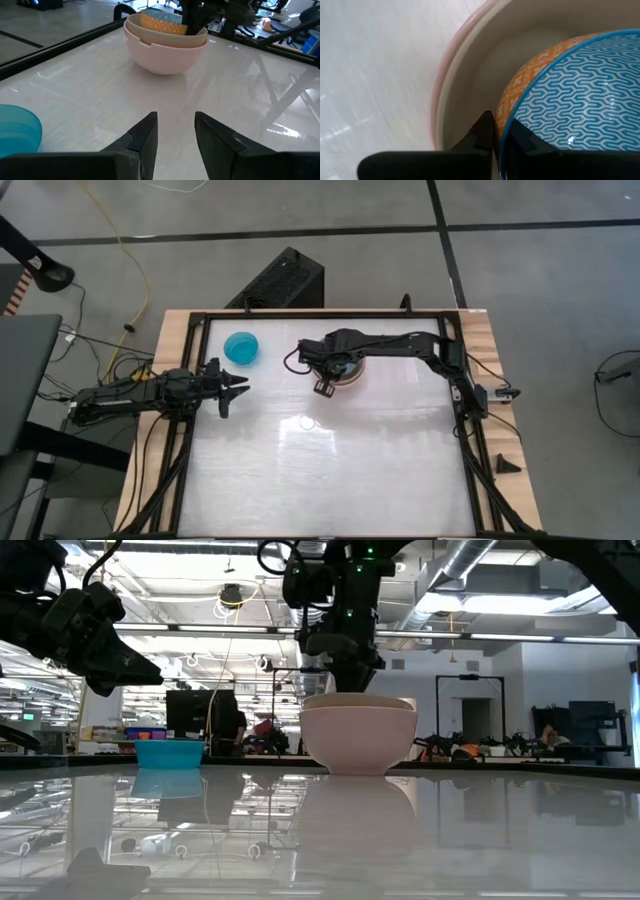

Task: Nest bowls inside each other
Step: Stack the blue patterned bowl on top of the gray bowl

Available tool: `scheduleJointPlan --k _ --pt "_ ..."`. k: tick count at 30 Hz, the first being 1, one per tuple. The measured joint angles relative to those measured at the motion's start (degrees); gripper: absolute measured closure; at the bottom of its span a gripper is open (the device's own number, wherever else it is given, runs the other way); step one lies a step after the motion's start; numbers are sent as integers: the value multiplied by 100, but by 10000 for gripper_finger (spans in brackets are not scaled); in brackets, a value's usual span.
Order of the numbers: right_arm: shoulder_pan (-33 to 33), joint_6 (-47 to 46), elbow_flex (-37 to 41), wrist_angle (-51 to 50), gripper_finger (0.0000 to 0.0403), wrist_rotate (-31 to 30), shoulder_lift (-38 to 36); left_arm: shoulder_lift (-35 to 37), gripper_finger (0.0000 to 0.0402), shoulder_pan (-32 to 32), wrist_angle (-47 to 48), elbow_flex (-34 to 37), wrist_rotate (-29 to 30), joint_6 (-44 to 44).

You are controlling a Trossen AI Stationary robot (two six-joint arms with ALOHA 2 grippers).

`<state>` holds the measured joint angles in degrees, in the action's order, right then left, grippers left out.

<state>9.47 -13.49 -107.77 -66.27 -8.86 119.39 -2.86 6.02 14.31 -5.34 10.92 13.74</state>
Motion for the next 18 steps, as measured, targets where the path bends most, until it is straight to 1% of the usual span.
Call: scheduleJointPlan --k 4,12,18 --pt "0 1 0 50 347 0 0 0 283 0 0 0 1 0" --pt "-7 52 -2 226 314 -7 0 -1 283 0 0 0 0 0" --pt "-7 48 -2 222 281 -9 0 1 283 0 0 0 2 0"
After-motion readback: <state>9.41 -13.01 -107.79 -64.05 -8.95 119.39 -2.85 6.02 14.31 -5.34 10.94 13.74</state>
